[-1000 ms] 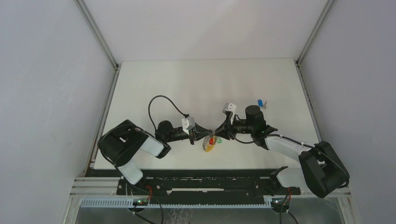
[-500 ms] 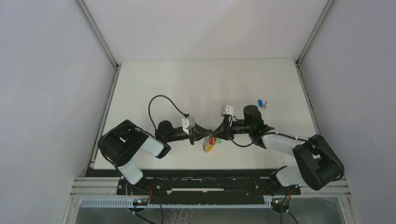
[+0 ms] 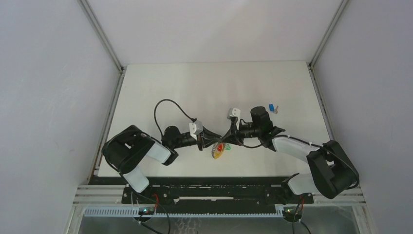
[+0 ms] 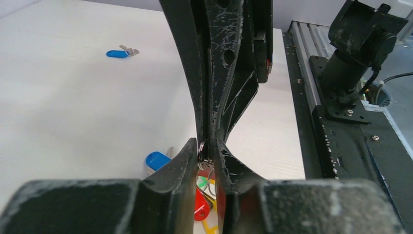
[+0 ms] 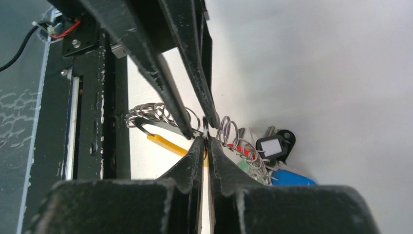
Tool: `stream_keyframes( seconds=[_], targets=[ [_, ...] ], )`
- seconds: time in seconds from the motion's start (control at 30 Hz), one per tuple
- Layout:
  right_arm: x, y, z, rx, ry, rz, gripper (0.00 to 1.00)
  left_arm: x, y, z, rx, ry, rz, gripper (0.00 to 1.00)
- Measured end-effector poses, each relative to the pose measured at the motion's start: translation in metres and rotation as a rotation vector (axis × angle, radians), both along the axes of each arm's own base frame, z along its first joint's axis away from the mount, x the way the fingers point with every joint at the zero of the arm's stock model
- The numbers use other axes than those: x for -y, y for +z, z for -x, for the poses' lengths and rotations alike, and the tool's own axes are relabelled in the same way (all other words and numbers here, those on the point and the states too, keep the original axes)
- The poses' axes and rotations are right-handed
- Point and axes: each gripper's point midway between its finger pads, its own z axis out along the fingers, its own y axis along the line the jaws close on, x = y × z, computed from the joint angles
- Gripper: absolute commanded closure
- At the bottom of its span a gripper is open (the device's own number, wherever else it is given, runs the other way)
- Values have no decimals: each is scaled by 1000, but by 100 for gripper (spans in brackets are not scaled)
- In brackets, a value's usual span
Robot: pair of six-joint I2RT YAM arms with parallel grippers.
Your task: Put the keys on the keyring
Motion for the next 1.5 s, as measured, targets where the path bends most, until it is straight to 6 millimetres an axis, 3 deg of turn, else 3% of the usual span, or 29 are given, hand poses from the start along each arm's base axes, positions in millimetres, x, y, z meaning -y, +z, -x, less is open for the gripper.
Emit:
stream_keyframes(
  seconds=[0.2,0.7,0.97,1.27,1.5],
  targets=[
    [3,7,-13,-84,-91,180,100,-8,2,-12,1,46,10,63],
    [33,4,-26,-206,-240,923,100,-26,-8,-21,-22,104,-7,60],
    [45,4,-12,-173,-137,1045,100,-26,-8,-20,-22,98,-7,60],
    [30,19,-14,-71,-35,1058,100,-21,0,-12,-32,70,11,58],
    [29,19,-13,-50,2,1072,100,-19,10,-8,-25,57,32,59]
  ],
)
